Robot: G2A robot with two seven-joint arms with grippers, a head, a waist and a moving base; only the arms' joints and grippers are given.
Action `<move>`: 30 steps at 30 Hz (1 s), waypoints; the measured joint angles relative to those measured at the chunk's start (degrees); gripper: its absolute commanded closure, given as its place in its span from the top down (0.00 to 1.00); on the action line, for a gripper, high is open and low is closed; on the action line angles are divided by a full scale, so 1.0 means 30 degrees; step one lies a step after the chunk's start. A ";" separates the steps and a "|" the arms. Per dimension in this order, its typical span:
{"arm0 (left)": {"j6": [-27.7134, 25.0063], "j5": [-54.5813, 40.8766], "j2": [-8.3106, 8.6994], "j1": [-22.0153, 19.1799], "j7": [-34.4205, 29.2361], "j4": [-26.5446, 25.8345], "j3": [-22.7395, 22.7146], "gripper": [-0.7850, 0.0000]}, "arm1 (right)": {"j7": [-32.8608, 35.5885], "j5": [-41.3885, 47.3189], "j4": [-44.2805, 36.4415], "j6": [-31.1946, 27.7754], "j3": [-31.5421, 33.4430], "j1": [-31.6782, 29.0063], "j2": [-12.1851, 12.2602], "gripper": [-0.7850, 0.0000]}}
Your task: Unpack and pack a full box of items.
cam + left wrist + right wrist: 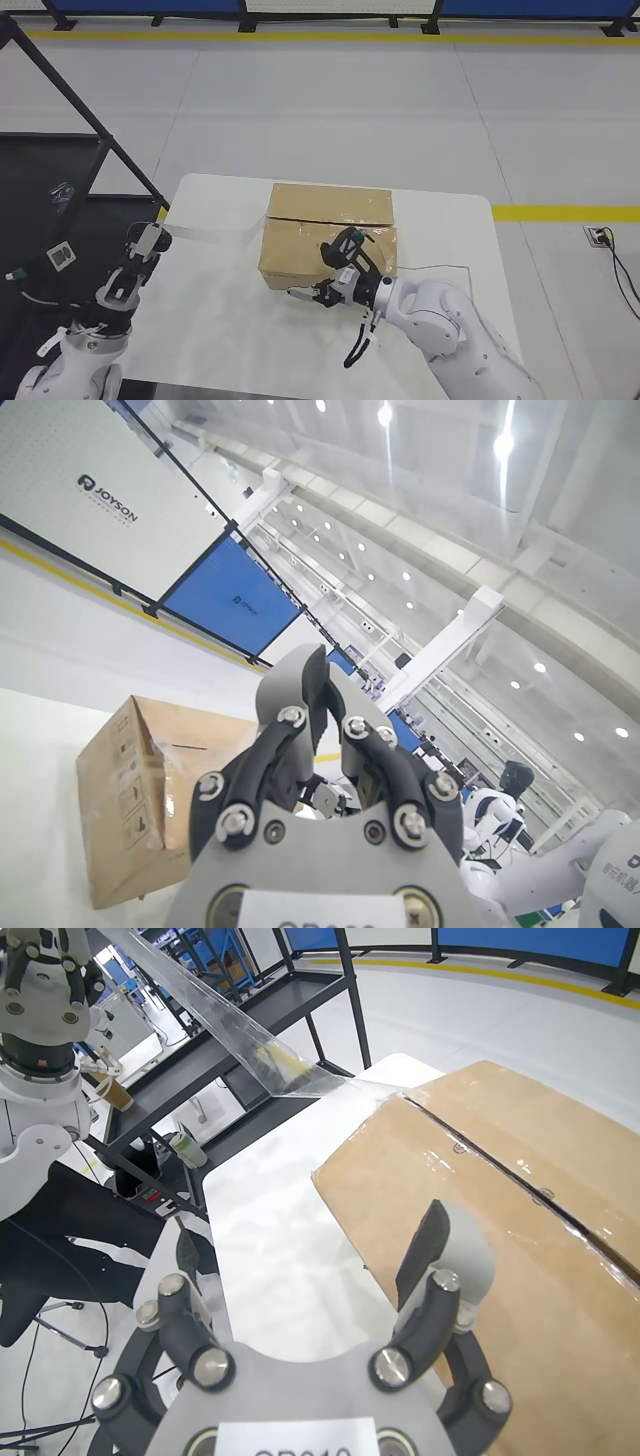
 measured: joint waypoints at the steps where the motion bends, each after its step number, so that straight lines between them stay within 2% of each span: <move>1: 0.0188 -0.0192 0.0015 -0.0106 -0.0185 0.0047 -0.0058 0.00 | -0.0043 0.0051 0.0207 -0.0063 -0.0110 0.0176 -0.0032 1.00; 9: 0.0170 -0.1203 0.0049 -0.0004 -0.0582 -0.0253 -0.0800 0.00 | -0.0457 0.0505 0.1575 -0.0537 -0.1046 0.1316 -0.0319 1.00; 18: -0.1675 -0.3481 0.0044 0.1125 -0.1276 -0.1009 -0.2105 0.00 | -0.4341 -0.0902 0.2720 -0.0436 -0.2775 0.2317 -0.0971 1.00; 30: -0.2512 -0.3620 -0.0100 0.2182 -0.0611 -0.1619 -0.3121 0.00 | -0.4092 -0.0038 0.4235 -0.1417 -0.3407 0.3233 -0.1382 1.00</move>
